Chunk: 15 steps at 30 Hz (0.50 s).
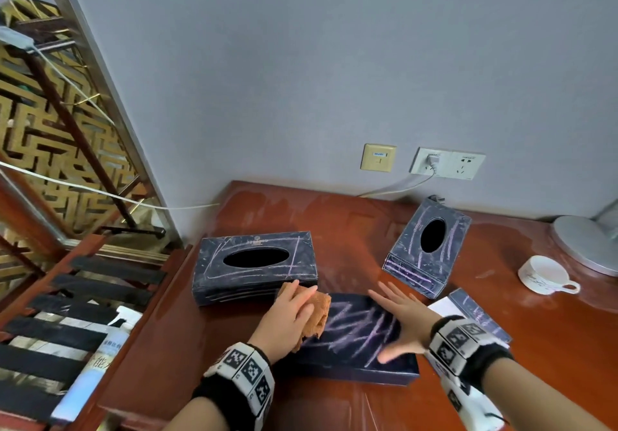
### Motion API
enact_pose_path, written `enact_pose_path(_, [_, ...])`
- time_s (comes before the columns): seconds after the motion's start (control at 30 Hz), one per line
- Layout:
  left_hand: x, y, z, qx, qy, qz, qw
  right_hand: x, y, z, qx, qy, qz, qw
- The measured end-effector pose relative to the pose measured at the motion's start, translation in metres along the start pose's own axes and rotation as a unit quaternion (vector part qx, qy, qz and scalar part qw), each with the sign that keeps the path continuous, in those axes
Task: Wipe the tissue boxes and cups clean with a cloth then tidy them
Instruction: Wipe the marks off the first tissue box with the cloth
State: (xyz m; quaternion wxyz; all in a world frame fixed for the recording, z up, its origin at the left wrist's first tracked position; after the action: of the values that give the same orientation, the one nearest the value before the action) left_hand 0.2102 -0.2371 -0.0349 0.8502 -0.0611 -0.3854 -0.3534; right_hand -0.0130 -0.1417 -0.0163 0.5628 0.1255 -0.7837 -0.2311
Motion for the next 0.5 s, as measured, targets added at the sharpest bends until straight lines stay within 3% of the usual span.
enact_pose_path(0.1, [-0.006, -0.007, 0.000, 0.013, -0.109, -0.057, 0.992, -0.012, 0.008, 0.017, 0.006, 0.025, 0.004, 1.000])
enact_pose_path(0.2, [-0.001, -0.014, -0.007, 0.000, -0.179, -0.074, 0.981, -0.016, 0.004, 0.020, 0.009, 0.004, 0.031, 0.999])
enact_pose_path(0.37, [-0.008, -0.014, -0.024, -0.053, -0.252, -0.052, 0.965, -0.020, 0.004, 0.024, 0.022, -0.027, 0.048, 0.998])
enact_pose_path(0.5, [-0.030, 0.000, -0.034, -0.036, -0.302, 0.038, 0.952, -0.022, 0.005, 0.027, 0.028, -0.037, 0.054, 0.997])
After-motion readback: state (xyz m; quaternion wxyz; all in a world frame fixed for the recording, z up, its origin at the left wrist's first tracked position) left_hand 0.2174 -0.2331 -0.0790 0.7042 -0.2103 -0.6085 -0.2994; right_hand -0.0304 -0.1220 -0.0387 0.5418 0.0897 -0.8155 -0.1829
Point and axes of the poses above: each hand's wrist, its own y-axis away from the middle knuckle, its own x-axis out of the back of the hand, z = x × y, the point moved 2 cm from there along -y, towards the middle knuckle, and after that the axes turned 3 degrees about -y, right-handed, at the moved point
